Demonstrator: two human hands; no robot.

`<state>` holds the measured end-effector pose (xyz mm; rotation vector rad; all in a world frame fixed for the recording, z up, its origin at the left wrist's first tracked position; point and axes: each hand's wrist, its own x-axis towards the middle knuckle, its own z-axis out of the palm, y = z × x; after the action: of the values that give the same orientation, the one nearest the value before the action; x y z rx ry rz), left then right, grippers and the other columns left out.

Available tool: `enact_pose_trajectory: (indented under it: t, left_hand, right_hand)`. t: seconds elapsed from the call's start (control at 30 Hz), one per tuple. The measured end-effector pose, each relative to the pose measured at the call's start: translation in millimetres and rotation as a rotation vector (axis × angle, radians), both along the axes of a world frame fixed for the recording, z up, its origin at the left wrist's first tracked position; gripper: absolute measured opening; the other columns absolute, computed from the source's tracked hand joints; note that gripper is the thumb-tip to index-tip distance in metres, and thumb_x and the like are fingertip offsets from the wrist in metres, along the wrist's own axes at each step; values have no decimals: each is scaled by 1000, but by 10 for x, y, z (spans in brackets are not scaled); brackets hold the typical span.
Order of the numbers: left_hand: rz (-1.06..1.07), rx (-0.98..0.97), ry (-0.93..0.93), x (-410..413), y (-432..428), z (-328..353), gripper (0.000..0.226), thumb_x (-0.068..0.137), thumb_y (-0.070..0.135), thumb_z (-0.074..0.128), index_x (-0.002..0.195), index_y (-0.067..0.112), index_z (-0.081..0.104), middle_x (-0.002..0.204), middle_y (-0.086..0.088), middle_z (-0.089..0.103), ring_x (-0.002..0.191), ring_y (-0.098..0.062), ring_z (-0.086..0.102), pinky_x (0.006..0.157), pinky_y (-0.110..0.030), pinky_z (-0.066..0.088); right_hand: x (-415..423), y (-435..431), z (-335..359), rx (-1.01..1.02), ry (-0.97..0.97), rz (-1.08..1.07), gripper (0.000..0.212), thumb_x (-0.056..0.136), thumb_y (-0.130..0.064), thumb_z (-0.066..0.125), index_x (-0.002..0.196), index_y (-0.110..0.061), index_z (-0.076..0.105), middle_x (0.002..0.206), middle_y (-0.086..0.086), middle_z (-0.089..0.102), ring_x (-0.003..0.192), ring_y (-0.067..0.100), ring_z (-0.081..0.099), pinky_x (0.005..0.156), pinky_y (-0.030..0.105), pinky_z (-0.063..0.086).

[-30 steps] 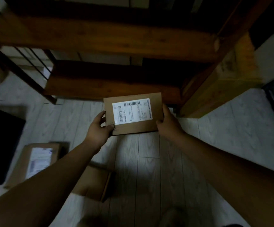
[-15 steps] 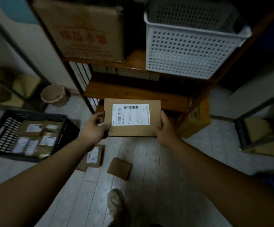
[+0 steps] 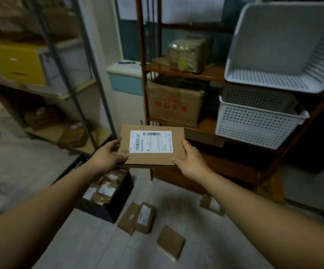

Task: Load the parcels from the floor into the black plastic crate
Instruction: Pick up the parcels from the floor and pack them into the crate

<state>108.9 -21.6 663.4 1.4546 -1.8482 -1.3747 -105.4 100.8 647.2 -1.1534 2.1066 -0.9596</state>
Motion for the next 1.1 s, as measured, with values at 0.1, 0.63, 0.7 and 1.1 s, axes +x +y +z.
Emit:
enact_pose_trajectory:
  t: [0.1, 0.63, 0.7, 1.1]
  left_hand:
    - [32, -68, -9, 597, -300, 185, 68, 85, 7, 64, 145, 18, 32, 132, -3, 53, 101, -19, 60, 84, -36, 54]
    - [-54, -184, -157, 2615, -1921, 210, 92, 77, 6, 73, 149, 19, 18, 141, -5, 45, 121, -17, 48, 94, -29, 41]
    - [-48, -197, -179, 2643, -2180, 143, 89, 78, 6, 72, 149, 17, 19, 140, -4, 45, 113, -12, 48, 92, -26, 40]
    - [-18, -175, -407, 2901, -4163, -228, 85, 79, 15, 73, 149, 11, 24, 145, -6, 43, 126, -21, 47, 102, -26, 36]
  right_hand:
    - [566, -389, 172, -2, 24, 88, 72, 94, -24, 59, 152, -29, 17, 145, 1, 34, 122, 16, 46, 91, 14, 40]
    - [2643, -2215, 211, 87, 58, 223, 69, 92, -29, 59, 150, -29, 21, 142, 5, 38, 125, 22, 45, 96, 29, 39]
    - [2667, -2510, 138, 94, 52, 231, 69, 92, -30, 60, 150, -30, 22, 141, 5, 38, 123, 21, 46, 94, 27, 38]
    - [2866, -4638, -438, 150, -51, 308, 67, 90, -27, 63, 148, -27, 28, 140, 1, 44, 123, 19, 47, 98, 26, 38]
